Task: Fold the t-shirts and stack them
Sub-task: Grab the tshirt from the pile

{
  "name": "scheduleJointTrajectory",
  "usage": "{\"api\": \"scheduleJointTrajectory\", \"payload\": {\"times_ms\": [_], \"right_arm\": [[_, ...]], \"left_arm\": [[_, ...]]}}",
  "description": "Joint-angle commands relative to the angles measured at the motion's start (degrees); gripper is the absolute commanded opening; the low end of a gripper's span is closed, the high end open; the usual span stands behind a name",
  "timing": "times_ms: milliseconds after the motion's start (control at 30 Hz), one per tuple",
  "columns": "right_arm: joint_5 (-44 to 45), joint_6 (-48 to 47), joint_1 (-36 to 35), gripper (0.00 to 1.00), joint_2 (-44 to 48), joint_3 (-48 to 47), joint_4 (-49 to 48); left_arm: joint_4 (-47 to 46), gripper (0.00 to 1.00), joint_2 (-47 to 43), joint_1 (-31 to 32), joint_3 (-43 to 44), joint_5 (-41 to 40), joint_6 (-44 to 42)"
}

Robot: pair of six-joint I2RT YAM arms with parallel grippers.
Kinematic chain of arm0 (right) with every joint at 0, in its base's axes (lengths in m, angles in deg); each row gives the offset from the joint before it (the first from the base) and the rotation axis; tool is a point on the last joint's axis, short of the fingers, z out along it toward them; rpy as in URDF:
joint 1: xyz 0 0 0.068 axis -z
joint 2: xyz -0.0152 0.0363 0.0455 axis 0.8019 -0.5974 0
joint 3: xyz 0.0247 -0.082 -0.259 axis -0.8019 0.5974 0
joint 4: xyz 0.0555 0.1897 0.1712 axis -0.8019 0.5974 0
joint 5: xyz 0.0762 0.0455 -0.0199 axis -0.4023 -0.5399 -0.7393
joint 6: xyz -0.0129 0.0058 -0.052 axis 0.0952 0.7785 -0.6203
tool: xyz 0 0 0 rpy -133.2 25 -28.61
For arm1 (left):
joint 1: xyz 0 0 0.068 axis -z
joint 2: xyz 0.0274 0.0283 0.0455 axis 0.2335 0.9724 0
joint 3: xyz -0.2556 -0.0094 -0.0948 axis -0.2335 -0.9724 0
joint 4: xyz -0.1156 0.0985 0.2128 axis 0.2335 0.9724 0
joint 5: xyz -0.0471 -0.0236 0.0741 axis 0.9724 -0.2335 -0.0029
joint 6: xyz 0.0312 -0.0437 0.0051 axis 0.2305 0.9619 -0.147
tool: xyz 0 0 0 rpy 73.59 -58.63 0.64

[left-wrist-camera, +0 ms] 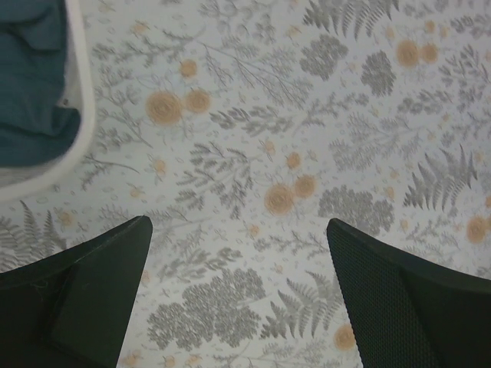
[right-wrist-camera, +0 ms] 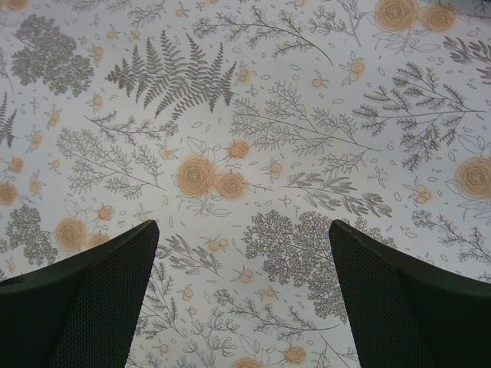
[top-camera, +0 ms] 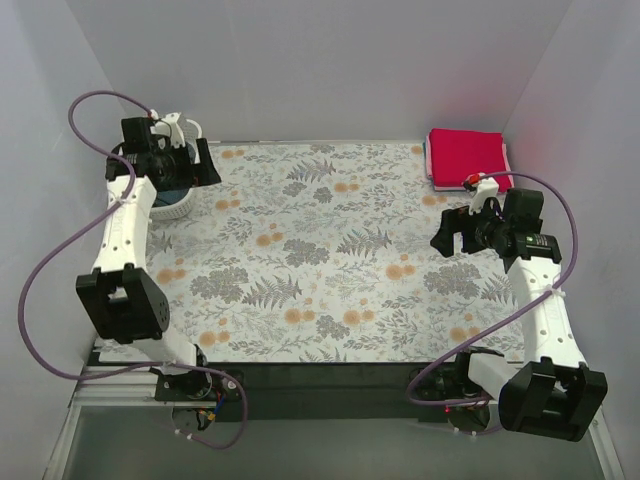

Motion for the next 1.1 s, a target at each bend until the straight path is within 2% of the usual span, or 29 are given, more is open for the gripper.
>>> {"api": "scheduleJointTrajectory", "payload": {"times_ms": [0, 100, 267, 467, 600, 800, 900, 933, 1033, 1067], "right_arm": [[5.38, -1.36, 0.03, 0.98, -0.81, -3.04, 0.98], [9.76, 0.03, 0.03, 0.98, -2.21, -3.74, 0.89], [23.48, 6.02, 0.03, 0.98, -2.84, -4.28, -1.73], [20.6, 5.85, 0.03, 0.98, -2.48, -2.87, -3.15], [22.53, 5.06, -0.06, 0.98, -3.45, -2.87, -3.59], [19.64, 4.88, 0.03, 0.98, -2.48, -1.81, -5.79], [17.62, 4.71, 0.03, 0.98, -3.01, -1.73, -5.7], [17.26, 4.62, 0.03, 0.98, -3.1, -1.72, -5.7], [17.26, 4.79, 0.03, 0.98, -3.45, -1.81, -5.88], [17.26, 4.79, -0.06, 0.98, -3.8, -2.16, -5.79]], "left_arm": [[2.45, 0.98, 9.11, -3.44, 9.33, -3.08, 0.43], [4.39, 0.98, 21.74, -6.43, 23.53, -4.74, 1.22], [5.54, 0.98, 35.29, -8.9, 38.34, -7.28, 2.36], [-2.45, 0.98, 44.63, -8.99, 41.52, -17.29, 2.02], [-7.72, 0.98, 48.68, -8.99, 40.12, -23.36, 0.44], [-12.83, 0.98, 54.83, -9.08, 41.6, -25.67, -0.36], [-16.25, 0.98, 56.15, -9.17, 41.7, -22.96, -0.36], [-17.91, 0.98, 56.68, -9.25, 41.26, -19.73, -0.27], [-20.12, 0.98, 58.43, -9.17, 41.34, -19.08, -0.45], [-19.95, 0.94, 59.05, -9.17, 41.78, -19.25, -0.62]]}}
